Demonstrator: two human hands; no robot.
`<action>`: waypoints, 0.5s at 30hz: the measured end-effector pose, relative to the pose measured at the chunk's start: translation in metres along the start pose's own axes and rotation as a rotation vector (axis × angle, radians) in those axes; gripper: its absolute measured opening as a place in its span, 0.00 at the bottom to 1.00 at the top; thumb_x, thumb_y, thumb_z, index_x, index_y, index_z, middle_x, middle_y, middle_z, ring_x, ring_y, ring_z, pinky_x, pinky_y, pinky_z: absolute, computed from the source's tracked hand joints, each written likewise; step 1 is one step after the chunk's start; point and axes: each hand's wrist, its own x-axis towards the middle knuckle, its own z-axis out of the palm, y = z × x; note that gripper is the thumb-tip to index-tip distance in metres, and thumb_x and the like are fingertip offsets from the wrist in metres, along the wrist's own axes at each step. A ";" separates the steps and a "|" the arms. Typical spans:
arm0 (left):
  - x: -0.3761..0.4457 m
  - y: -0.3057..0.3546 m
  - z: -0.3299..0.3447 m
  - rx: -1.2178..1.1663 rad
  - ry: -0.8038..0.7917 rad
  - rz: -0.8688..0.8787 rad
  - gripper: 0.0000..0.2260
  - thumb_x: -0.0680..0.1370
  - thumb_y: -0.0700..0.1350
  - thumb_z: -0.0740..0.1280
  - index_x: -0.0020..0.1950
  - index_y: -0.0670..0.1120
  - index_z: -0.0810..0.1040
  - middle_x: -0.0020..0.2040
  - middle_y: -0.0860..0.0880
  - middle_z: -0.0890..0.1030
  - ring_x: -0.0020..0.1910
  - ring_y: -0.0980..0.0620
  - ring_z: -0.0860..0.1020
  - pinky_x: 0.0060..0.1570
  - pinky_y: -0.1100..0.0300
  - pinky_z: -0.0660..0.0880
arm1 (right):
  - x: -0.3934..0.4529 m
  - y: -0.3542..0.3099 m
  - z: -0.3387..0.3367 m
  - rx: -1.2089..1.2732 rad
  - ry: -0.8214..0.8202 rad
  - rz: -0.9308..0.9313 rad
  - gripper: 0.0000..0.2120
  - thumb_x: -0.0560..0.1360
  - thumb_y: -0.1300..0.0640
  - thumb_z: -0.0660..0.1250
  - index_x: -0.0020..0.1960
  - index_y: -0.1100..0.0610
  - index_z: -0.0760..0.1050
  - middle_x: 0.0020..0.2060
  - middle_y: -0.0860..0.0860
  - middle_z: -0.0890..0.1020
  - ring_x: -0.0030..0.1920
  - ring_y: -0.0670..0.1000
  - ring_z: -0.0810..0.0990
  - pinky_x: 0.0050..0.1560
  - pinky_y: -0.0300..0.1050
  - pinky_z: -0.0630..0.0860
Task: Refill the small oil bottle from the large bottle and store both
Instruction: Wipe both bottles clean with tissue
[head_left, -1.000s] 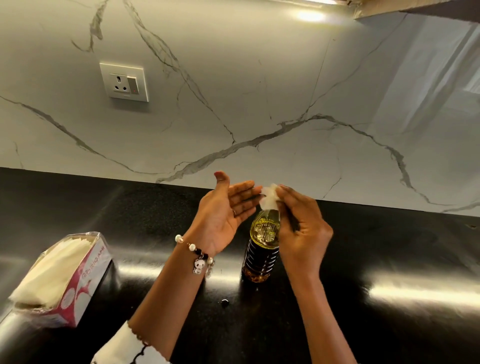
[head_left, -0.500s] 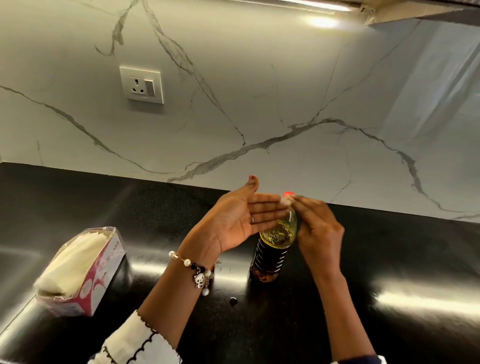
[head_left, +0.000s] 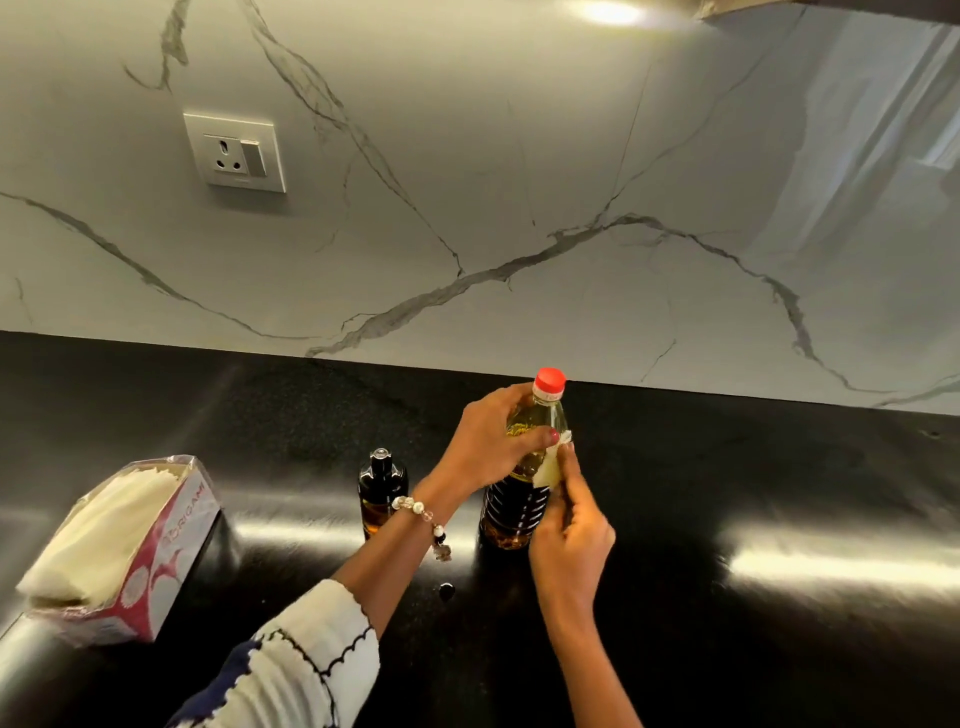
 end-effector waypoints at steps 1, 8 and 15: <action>0.001 -0.002 0.000 0.024 0.007 0.024 0.24 0.73 0.49 0.73 0.68 0.49 0.73 0.60 0.50 0.79 0.57 0.55 0.78 0.61 0.54 0.75 | -0.003 0.001 0.002 -0.003 -0.012 -0.034 0.24 0.78 0.67 0.59 0.72 0.52 0.65 0.59 0.54 0.80 0.55 0.53 0.81 0.55 0.52 0.80; 0.011 -0.009 0.001 0.060 0.036 0.082 0.23 0.74 0.51 0.72 0.67 0.46 0.73 0.57 0.48 0.79 0.55 0.53 0.78 0.59 0.54 0.76 | 0.033 0.010 0.001 0.100 -0.182 0.214 0.28 0.77 0.72 0.55 0.72 0.50 0.64 0.47 0.35 0.77 0.50 0.34 0.78 0.56 0.34 0.74; 0.027 -0.017 0.002 -0.054 0.146 0.025 0.20 0.75 0.50 0.71 0.64 0.46 0.74 0.55 0.46 0.78 0.53 0.50 0.78 0.57 0.49 0.77 | 0.001 0.022 0.014 0.071 -0.262 0.228 0.33 0.76 0.69 0.57 0.76 0.49 0.55 0.68 0.50 0.72 0.63 0.45 0.74 0.65 0.42 0.71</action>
